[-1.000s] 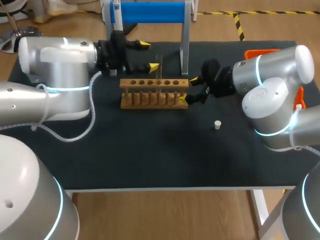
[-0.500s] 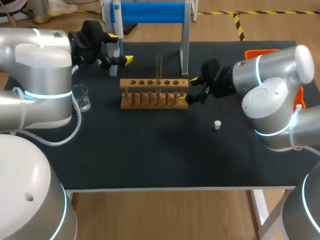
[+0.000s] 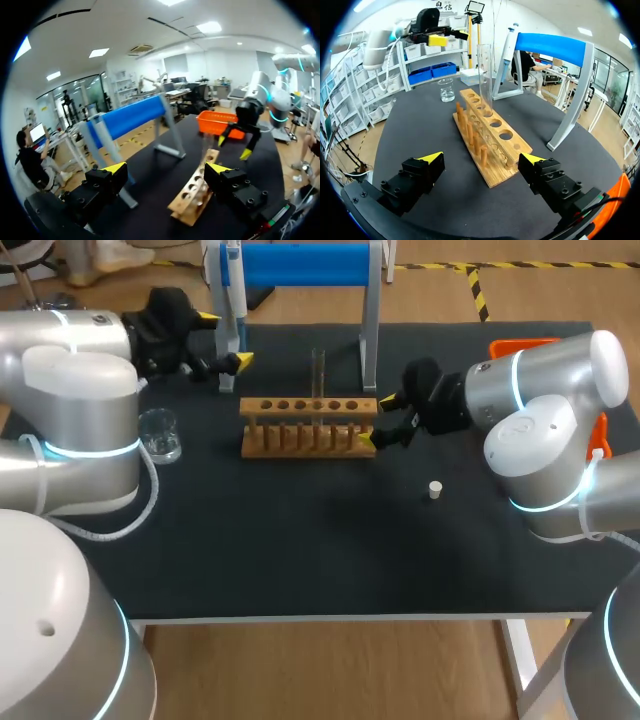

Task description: Invert the test tube, pick up the pipette, mount the tip to pipette, aspirate from beaker and dispense into the tube, eject the tip, return the pipette, and cap with the stopper.

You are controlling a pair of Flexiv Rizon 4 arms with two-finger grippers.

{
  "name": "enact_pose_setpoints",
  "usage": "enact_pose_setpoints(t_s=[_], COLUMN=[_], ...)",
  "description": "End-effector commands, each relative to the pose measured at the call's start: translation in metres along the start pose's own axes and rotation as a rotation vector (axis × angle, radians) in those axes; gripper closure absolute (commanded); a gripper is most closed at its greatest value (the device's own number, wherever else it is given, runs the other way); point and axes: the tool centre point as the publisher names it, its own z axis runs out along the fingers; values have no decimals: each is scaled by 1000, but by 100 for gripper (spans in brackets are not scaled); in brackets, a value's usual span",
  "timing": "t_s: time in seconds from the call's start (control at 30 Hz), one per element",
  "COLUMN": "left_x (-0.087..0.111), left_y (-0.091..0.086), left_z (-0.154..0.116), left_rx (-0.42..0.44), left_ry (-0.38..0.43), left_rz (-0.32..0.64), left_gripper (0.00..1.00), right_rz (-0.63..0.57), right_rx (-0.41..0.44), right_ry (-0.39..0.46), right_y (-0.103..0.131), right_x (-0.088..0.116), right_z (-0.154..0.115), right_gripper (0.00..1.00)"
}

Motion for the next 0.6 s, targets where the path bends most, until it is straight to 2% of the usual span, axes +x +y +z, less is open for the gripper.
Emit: enact_pose_setpoints(t_s=[0.03,0.23,0.37,0.53,0.6], left_x=[-31,-97,-129,-158,-162], left_y=[17,50,72,101,107], left_z=[-15,-54,-74,-92,-94], left_rx=[-41,-130,-180,-213,-207], left_ry=[-101,-262,-347,-440,-459], left_rz=[-37,-106,-154,-241,-265], left_gripper=[0,0,0,0,0], right_rz=[-1,-1,-1,-1,-1], right_rx=[-2,-2,-2,-2,-2], right_ry=[1,1,1,1,1], right_y=[-1,-1,-1,-1,-1], right_x=[0,0,0,0,0], right_z=[-1,-1,-1,-1,-1], right_gripper=[0,0,0,0,0])
